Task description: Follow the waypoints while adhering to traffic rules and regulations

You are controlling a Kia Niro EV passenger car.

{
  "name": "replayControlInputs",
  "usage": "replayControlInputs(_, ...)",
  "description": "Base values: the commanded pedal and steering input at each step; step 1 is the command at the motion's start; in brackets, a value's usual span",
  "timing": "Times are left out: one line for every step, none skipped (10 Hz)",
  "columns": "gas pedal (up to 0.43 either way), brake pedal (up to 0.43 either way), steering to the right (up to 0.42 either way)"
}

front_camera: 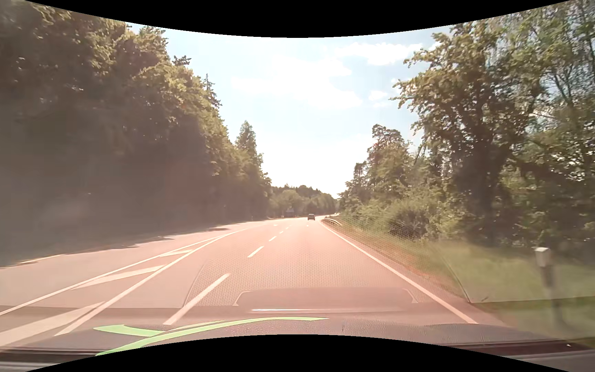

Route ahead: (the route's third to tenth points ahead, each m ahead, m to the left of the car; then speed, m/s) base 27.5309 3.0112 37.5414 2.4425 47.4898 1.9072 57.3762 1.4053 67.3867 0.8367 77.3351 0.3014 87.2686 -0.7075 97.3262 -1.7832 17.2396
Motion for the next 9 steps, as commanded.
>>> replayControlInputs(0.039, 0.000, 0.009)
replayControlInputs(0.039, 0.000, 0.008)
replayControlInputs(0.039, 0.000, 0.008)
replayControlInputs(0.039, 0.000, 0.007)
replayControlInputs(0.039, 0.000, 0.004)
replayControlInputs(0.039, 0.000, 0.004)
replayControlInputs(0.039, 0.000, 0.004)
replayControlInputs(0.039, 0.000, 0.004)
replayControlInputs(0.039, 0.000, 0.004)
